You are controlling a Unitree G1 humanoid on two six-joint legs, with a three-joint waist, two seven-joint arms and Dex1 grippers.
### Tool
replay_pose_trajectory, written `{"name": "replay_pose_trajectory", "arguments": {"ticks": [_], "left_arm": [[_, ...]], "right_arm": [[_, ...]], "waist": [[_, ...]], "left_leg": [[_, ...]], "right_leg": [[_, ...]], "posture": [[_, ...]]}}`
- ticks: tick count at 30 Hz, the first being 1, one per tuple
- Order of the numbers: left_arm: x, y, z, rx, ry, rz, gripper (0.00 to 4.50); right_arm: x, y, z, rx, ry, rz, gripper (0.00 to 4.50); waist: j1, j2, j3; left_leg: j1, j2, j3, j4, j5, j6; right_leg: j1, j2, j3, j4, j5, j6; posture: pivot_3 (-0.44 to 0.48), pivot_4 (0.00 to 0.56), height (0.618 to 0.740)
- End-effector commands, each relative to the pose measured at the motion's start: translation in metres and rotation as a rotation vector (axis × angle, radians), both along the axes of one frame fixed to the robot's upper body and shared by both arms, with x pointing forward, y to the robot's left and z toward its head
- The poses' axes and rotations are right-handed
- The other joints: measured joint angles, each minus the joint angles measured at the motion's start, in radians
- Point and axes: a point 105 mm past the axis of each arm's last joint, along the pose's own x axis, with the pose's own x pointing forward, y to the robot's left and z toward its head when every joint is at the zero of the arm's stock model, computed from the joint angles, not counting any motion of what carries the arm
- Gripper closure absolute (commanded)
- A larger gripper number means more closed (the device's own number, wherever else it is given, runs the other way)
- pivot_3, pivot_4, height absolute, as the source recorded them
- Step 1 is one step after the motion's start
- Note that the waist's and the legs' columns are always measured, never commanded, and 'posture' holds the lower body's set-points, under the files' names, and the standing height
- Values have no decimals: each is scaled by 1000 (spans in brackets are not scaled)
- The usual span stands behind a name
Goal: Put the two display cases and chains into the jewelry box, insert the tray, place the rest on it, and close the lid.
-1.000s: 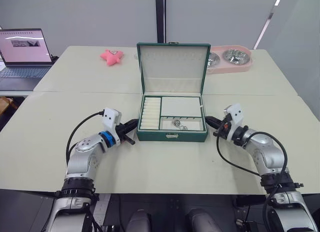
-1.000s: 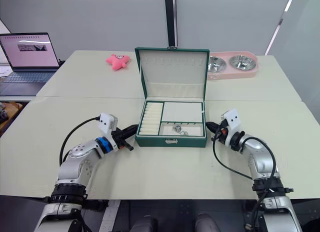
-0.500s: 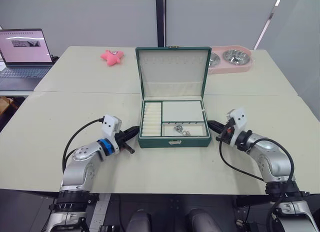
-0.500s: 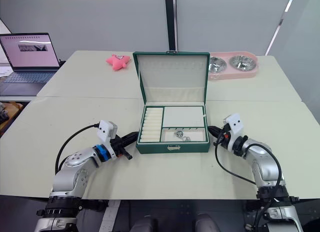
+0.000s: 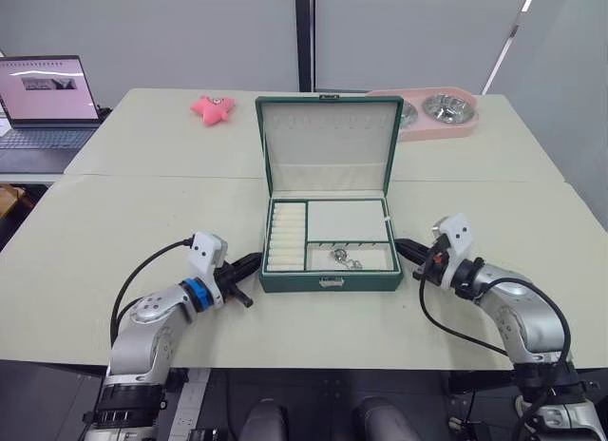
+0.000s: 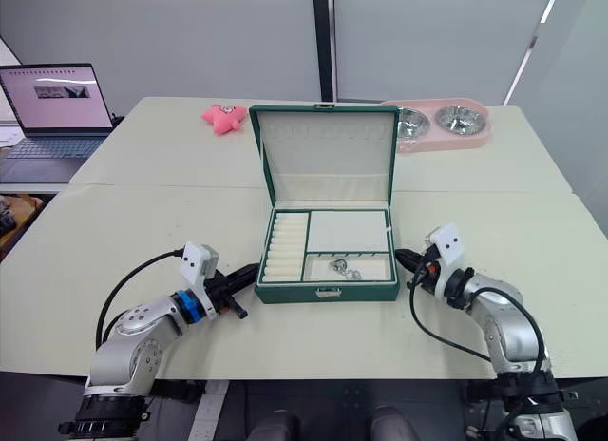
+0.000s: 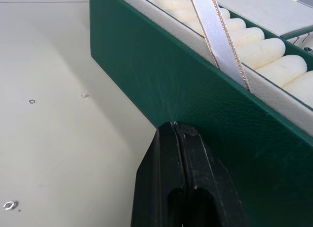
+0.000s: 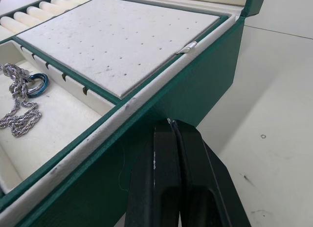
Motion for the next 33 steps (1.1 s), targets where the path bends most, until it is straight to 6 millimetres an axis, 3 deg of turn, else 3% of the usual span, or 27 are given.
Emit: {"name": "replay_pose_trajectory", "arguments": {"ticks": [1, 13, 18, 22, 26, 33], "left_arm": [[-12, -28, -4, -31, 15, -123, 4500], [-12, -26, -4, -28, 7, -115, 4500], [-13, -5, 8, -43, -81, -54, 4500], [-25, 28, 30, -72, -159, 4, 4500], [-45, 45, 39, -56, -181, 14, 4500], [-93, 46, 59, -67, -273, 19, 4500]], "right_arm": [[-23, 44, 3, 75, 24, 228, 4458], [-23, 41, 0, 69, 31, 209, 4458], [-17, 19, 1, 61, 14, 142, 4458], [-4, -10, 9, 39, -14, 65, 4458], [9, -24, 16, 25, -43, 34, 4458], [46, -42, 39, 7, -132, -2, 4458]], "waist": [[0, 0, 0], [-1, 0, 0], [-2, 0, 0], [-4, 0, 0], [-4, 0, 1], [-2, -1, 2]], "left_leg": [[0, 0, 0, 0, 0, 0], [0, 0, 0, 0, 0, 0], [0, 0, 0, 0, 0, 0], [0, 1, 0, 0, 0, 0], [0, 1, 0, 0, 0, 0], [0, 0, 1, 0, 0, 0]], "right_leg": [[0, 0, 0, 0, 0, 0], [0, 1, 0, 0, 0, 0], [0, 1, 0, 0, 0, 0], [-1, 1, 1, 0, 0, 0], [-1, 1, 1, 0, 0, 0], [0, 0, 1, -1, 0, 0]], "posture": [[0, 150, 740], [0, 150, 740], [0, 150, 740], [0, 150, 740], [0, 150, 740], [0, 150, 740]]}}
